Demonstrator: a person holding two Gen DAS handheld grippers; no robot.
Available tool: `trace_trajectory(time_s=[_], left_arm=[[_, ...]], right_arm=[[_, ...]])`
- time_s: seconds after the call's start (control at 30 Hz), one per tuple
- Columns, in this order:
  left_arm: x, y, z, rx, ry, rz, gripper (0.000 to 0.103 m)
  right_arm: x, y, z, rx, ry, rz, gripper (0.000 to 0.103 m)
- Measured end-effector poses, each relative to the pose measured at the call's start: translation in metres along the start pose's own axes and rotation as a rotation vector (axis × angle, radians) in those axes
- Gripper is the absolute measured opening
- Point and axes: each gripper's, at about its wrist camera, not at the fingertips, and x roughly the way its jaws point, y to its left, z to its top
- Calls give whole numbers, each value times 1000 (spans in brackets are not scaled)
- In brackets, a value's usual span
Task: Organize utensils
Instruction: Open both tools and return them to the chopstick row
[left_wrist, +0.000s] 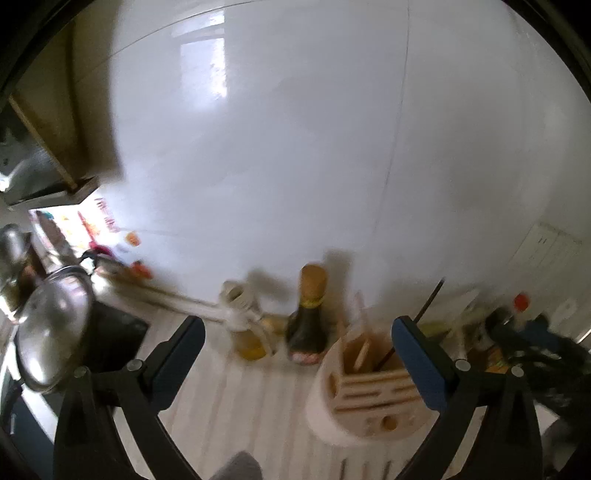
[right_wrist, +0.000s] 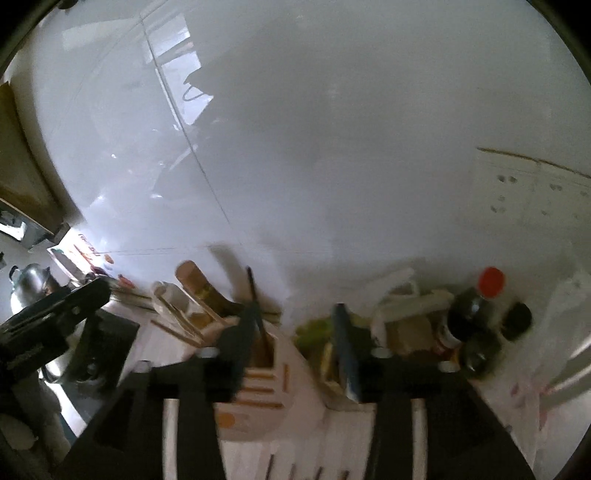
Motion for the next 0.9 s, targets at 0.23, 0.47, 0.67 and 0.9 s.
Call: trace_trajectory(time_s=[0.23, 0.47, 0.67, 0.9], left_arm=[[10, 1, -55, 1, 90, -2, 103], [43, -12, -133, 59, 252, 33, 103], [74, -22, -196, 99, 404, 54, 103], [97, -33, -244, 132, 523, 59, 102]], right_arm=[[-6, -19, -52, 5, 60, -79, 93], [20, -41, -128, 31, 224, -126, 93], [52, -59, -200, 69, 393, -130, 70], [86, -87, -258, 169, 549, -98, 29]])
